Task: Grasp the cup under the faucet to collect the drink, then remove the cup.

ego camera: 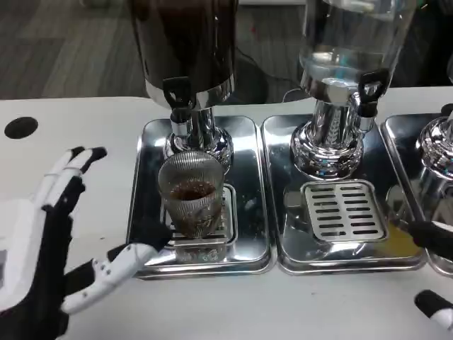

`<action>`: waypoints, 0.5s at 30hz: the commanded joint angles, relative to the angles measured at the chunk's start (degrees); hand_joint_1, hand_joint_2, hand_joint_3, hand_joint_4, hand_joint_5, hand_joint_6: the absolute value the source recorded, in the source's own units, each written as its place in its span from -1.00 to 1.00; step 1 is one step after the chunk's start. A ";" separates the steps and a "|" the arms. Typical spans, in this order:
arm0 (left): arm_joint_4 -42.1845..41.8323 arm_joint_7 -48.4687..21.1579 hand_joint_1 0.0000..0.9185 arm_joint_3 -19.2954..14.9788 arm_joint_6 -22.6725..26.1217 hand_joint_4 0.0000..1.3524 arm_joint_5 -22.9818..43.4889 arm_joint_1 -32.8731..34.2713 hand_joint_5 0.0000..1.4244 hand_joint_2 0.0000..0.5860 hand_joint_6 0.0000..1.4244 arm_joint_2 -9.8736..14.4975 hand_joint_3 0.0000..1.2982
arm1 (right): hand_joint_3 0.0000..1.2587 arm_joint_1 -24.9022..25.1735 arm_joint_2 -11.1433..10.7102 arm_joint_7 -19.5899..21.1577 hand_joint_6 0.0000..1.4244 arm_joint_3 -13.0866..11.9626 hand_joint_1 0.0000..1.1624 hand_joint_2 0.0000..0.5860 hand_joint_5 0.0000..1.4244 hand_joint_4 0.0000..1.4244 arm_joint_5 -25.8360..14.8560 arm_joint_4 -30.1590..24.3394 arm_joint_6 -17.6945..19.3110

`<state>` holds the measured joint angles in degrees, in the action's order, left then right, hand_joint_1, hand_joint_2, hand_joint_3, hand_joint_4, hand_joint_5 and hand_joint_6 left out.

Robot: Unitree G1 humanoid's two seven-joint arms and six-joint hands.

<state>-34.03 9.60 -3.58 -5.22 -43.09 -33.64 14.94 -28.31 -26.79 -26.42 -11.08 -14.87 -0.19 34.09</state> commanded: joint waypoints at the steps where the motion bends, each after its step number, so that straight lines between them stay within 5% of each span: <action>1: -0.38 0.64 -1.00 -1.59 -3.22 -0.78 1.23 -3.96 -0.54 -0.93 0.12 0.21 -0.65 | -0.69 4.05 -1.30 -0.81 -0.91 0.22 0.10 -0.52 -0.85 -0.84 1.71 -2.01 -3.50; 15: 1.90 3.84 -1.00 -2.96 -11.34 -0.76 1.38 -13.83 -0.52 -0.91 0.12 -1.56 -0.65 | -0.75 13.83 0.50 0.01 -0.93 7.57 0.17 -0.64 -0.88 -0.85 11.22 -6.35 -15.62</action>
<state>-32.82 12.15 -6.01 -14.91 -41.67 -46.24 13.57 -17.39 -26.91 -26.81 -5.30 -5.45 -5.52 20.56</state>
